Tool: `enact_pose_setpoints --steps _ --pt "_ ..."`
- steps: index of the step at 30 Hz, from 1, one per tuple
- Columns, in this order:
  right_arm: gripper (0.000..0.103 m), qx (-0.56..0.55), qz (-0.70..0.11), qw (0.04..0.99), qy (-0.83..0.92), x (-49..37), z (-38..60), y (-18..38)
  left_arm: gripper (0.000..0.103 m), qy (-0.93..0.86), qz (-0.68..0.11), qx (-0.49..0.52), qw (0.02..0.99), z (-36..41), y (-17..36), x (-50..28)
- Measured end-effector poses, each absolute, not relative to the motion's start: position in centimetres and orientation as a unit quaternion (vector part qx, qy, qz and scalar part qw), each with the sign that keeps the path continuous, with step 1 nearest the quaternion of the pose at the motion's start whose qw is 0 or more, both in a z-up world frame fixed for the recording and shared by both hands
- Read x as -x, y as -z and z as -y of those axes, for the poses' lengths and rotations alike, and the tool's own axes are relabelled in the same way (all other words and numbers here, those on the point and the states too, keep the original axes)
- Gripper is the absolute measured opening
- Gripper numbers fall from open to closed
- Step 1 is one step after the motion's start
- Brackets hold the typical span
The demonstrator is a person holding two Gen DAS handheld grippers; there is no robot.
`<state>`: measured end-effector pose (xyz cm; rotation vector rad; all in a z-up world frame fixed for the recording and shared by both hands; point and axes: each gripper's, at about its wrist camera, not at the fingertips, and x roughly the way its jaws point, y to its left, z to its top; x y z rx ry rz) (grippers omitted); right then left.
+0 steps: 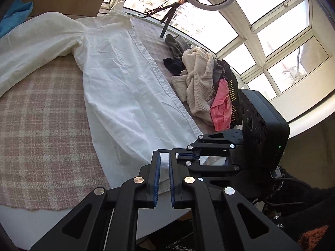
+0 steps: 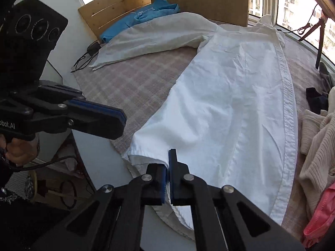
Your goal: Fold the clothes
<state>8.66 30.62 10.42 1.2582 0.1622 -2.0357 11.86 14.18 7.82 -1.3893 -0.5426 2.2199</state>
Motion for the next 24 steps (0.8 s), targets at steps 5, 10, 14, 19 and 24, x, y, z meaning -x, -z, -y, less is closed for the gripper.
enact_pose_setpoints --steps 5,10,14,19,24 --pt "0.002 -0.461 0.048 0.342 0.818 -6.4 -35.4 -15.1 0.023 -0.797 0.195 0.553 0.148 -13.0 -3.4 -12.4" --pt "0.002 -0.431 0.070 0.329 0.837 -5.8 -36.8 -18.8 0.025 -0.799 0.153 0.566 0.133 -15.7 -2.1 -12.5" --pt "0.002 -0.420 0.082 0.330 0.842 -5.5 -37.0 -20.3 0.032 -0.801 0.116 0.574 0.125 -18.1 -1.6 -11.8" --pt "0.002 -0.419 0.076 0.328 0.844 -5.8 -36.9 -20.4 0.001 -0.809 0.077 0.573 0.108 -19.0 -0.9 -11.4" --pt "0.002 -0.417 0.084 0.325 0.845 -5.9 -37.0 -20.7 0.001 -0.811 0.156 0.549 0.130 -16.0 -1.9 -12.3"
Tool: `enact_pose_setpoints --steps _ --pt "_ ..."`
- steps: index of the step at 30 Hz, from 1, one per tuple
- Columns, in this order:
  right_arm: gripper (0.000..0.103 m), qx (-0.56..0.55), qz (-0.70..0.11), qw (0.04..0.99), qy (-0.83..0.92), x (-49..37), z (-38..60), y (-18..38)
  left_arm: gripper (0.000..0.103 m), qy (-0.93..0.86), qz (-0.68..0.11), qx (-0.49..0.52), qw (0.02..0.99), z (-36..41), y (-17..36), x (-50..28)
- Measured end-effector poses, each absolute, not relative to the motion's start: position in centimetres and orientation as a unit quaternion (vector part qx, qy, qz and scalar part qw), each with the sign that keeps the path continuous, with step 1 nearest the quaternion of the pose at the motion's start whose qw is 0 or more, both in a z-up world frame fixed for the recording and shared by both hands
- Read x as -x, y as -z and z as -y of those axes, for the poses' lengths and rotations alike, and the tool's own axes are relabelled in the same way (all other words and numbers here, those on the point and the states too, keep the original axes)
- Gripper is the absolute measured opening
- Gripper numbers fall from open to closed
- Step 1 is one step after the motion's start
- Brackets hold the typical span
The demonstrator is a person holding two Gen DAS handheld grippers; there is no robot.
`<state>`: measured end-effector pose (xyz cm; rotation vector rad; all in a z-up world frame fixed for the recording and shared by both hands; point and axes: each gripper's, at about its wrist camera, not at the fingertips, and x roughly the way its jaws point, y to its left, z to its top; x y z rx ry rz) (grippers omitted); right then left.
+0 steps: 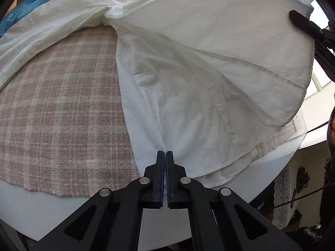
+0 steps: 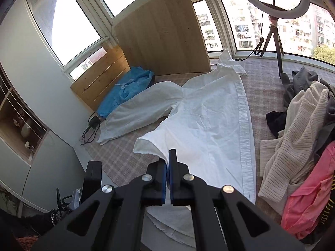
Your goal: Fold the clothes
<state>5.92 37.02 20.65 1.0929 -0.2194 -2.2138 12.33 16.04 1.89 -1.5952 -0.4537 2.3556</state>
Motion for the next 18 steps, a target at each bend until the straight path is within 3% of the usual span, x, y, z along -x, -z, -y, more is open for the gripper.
enact_pose_setpoints --steps 10,14,18 --pt "0.002 -0.406 0.079 0.355 0.839 -7.7 -34.6 -22.3 0.001 -0.798 0.304 0.502 0.137 -8.2 -2.4 -15.8" --pt "0.002 -0.421 0.066 0.359 0.830 -8.2 -32.5 -20.9 0.000 -0.770 0.302 0.554 0.098 -6.1 1.1 -15.6" --pt "0.002 -0.440 0.055 0.353 0.824 -8.2 -31.3 -19.2 0.000 -0.781 0.283 0.547 0.101 -5.3 -0.4 -14.4"
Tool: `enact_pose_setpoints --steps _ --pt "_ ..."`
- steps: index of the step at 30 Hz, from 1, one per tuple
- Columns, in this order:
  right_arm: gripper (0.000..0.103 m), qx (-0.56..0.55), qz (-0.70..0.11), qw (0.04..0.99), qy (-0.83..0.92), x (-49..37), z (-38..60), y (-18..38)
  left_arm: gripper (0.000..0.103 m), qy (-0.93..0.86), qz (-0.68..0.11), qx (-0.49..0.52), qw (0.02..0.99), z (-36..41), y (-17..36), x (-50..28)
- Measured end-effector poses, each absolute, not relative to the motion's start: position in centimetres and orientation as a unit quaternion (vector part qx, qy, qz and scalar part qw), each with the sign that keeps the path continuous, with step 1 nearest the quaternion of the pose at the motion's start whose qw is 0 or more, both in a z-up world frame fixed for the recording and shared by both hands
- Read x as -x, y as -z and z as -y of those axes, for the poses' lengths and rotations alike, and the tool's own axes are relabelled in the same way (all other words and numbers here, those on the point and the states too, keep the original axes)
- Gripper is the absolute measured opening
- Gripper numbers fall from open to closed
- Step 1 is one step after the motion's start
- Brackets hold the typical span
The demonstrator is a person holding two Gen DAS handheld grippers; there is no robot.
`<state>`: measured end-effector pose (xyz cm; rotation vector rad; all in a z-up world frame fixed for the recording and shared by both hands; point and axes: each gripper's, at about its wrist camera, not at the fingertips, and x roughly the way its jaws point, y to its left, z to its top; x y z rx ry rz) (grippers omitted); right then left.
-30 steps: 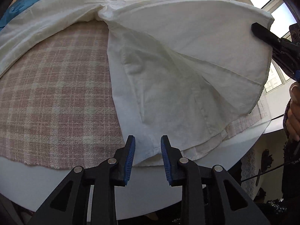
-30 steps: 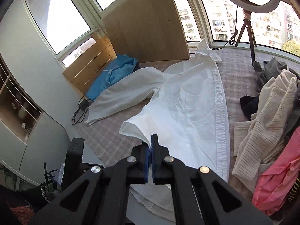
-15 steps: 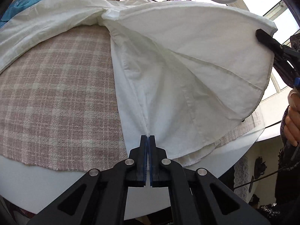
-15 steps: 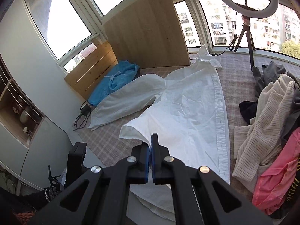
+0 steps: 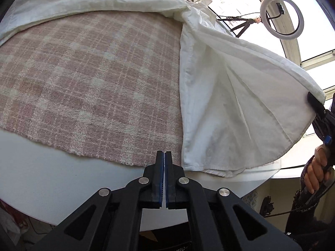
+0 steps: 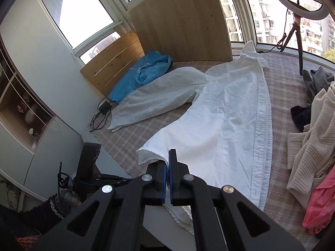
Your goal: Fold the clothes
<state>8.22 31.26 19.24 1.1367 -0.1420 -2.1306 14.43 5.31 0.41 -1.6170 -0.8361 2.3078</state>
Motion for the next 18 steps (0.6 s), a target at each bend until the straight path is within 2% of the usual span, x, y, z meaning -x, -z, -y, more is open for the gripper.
enact_pose_setpoints --steps 2,4,6,10,13,15,18 --pt "0.002 -0.451 0.047 0.357 0.817 -8.3 -30.5 -18.1 0.001 -0.799 0.271 0.527 0.103 -5.1 -2.3 -13.5" --pt "0.002 -0.479 0.024 0.368 0.796 -8.7 -29.0 -16.0 0.009 -0.809 0.263 0.514 0.109 -4.8 -3.7 -12.5" --pt "0.009 -0.538 -0.004 0.380 0.753 -9.6 -27.3 -12.8 0.009 -0.816 0.247 0.512 0.108 -4.7 -4.5 -11.3" --pt "0.010 -0.588 -0.032 0.412 0.696 -12.6 -27.9 -9.8 0.009 -0.817 0.227 0.516 0.118 -5.9 -4.8 -8.9" --pt "0.011 -0.558 0.001 0.383 0.736 -12.2 -32.2 -11.3 0.009 -0.818 0.205 0.518 0.146 -7.9 -5.0 -7.8" --pt "0.014 -0.540 0.028 0.319 0.778 -10.3 -36.0 -11.8 0.009 -0.814 0.190 0.520 0.176 -9.6 -5.4 -7.6" --pt "0.014 -0.541 0.051 0.240 0.804 -7.0 -39.9 -10.5 0.010 -0.804 0.148 0.540 0.200 -13.0 -4.5 -6.4"
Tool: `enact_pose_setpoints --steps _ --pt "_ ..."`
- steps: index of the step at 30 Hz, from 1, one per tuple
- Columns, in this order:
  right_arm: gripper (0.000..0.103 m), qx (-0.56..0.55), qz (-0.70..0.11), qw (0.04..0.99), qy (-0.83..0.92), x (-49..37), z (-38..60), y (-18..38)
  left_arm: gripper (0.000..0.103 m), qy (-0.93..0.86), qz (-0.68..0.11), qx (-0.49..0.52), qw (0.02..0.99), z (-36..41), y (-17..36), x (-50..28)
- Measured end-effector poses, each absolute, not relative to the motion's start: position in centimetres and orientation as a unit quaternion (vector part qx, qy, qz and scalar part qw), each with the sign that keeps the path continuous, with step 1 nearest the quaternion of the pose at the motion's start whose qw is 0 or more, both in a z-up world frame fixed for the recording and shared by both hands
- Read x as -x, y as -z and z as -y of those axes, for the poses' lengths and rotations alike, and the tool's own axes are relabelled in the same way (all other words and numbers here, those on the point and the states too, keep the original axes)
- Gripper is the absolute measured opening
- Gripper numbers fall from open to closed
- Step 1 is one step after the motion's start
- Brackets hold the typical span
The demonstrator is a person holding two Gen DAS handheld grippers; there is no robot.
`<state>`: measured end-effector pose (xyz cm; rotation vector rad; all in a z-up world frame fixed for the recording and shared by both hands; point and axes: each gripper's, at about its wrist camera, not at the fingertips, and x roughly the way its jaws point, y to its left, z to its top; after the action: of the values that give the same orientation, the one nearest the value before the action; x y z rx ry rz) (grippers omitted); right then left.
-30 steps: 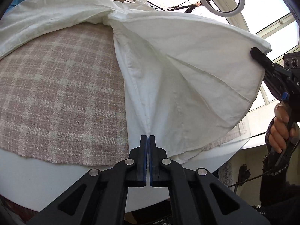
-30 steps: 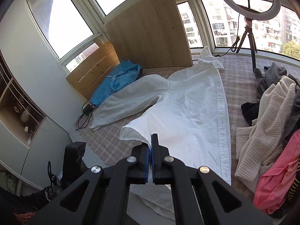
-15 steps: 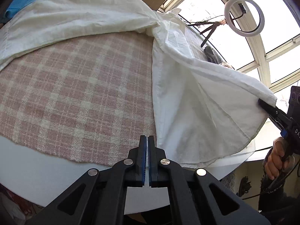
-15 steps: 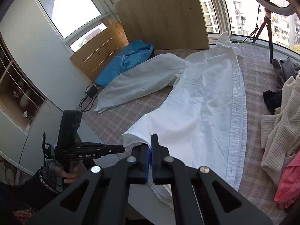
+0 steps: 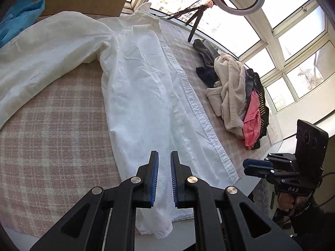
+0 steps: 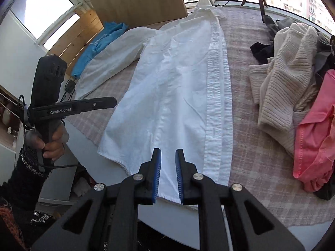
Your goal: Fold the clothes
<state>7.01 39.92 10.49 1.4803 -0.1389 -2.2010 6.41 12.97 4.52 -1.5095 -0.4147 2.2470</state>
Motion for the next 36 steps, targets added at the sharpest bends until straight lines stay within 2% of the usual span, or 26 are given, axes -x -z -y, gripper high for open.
enact_pose_setpoints --steps 2,4,9,13,15,17,22,23,24,31,34,36 --pt "0.014 -0.550 0.051 0.220 0.804 -5.5 -41.0 -9.2 0.013 -0.812 0.072 0.556 0.161 -14.5 -3.3 -5.6" --pt "0.014 -0.563 0.050 0.209 0.798 -4.2 -41.7 -7.9 0.011 -0.809 0.021 0.575 0.118 -14.8 -1.7 -5.4" --pt "0.030 -0.588 0.052 0.226 0.775 -4.2 -42.2 -5.9 0.011 -0.817 0.058 0.560 0.127 -13.3 -3.8 -7.6" --pt "0.031 -0.599 0.040 0.230 0.766 -5.2 -42.8 -5.1 0.011 -0.810 0.091 0.549 0.185 -14.4 -5.5 -10.5" --pt "0.031 -0.602 0.058 0.244 0.758 -5.5 -43.4 -4.9 0.013 -0.805 0.067 0.562 0.177 -15.3 -4.6 -11.3" --pt "0.031 -0.604 0.062 0.258 0.751 -5.7 -43.6 -4.9 0.011 -0.800 0.048 0.575 0.164 -15.9 -3.5 -11.9" --pt "0.031 -0.601 0.058 0.276 0.748 -6.2 -43.8 -4.8 0.011 -0.786 0.066 0.595 0.154 -15.1 -1.4 -12.3" --pt "0.023 -0.601 0.063 0.281 0.746 -6.2 -43.9 -4.7 0.011 -0.786 0.063 0.595 0.154 -15.1 -1.3 -12.4" --pt "0.002 -0.603 0.071 0.291 0.740 -6.3 -43.8 -4.6 0.011 -0.787 0.060 0.595 0.154 -15.2 -1.2 -12.4" --pt "0.002 -0.556 0.040 0.295 0.776 -7.3 -43.9 -10.1 0.011 -0.784 0.059 0.598 0.158 -15.6 -1.3 -12.7" --pt "0.003 -0.581 -0.069 0.259 0.769 -7.6 -41.6 -8.0 0.011 -0.785 0.055 0.597 0.157 -15.8 -1.4 -12.8" --pt "0.006 -0.603 -0.095 0.226 0.760 -7.1 -41.4 -7.0 0.011 -0.782 0.066 0.599 0.156 -15.6 -1.6 -12.7"
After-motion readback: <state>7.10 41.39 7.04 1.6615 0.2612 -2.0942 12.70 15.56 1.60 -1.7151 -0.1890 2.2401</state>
